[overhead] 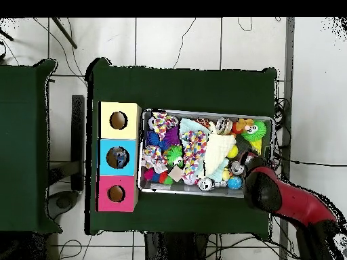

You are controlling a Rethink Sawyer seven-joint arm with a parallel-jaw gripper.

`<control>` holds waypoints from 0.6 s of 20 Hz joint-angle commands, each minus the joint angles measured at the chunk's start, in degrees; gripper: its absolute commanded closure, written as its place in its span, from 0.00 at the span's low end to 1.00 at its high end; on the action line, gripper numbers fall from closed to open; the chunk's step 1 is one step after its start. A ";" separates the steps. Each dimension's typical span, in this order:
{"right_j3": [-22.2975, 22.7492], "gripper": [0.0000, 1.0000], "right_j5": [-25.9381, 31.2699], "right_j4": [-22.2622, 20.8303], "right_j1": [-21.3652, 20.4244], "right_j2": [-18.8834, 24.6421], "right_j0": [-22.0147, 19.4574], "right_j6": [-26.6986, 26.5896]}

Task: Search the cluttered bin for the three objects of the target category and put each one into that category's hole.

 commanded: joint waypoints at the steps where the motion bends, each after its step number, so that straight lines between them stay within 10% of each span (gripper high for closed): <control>1: 3.04 1.00 7.87 -1.34 -4.45 6.46 0.60 0.78; 12: 4.63 1.00 8.59 -0.59 -6.39 4.55 2.39 2.98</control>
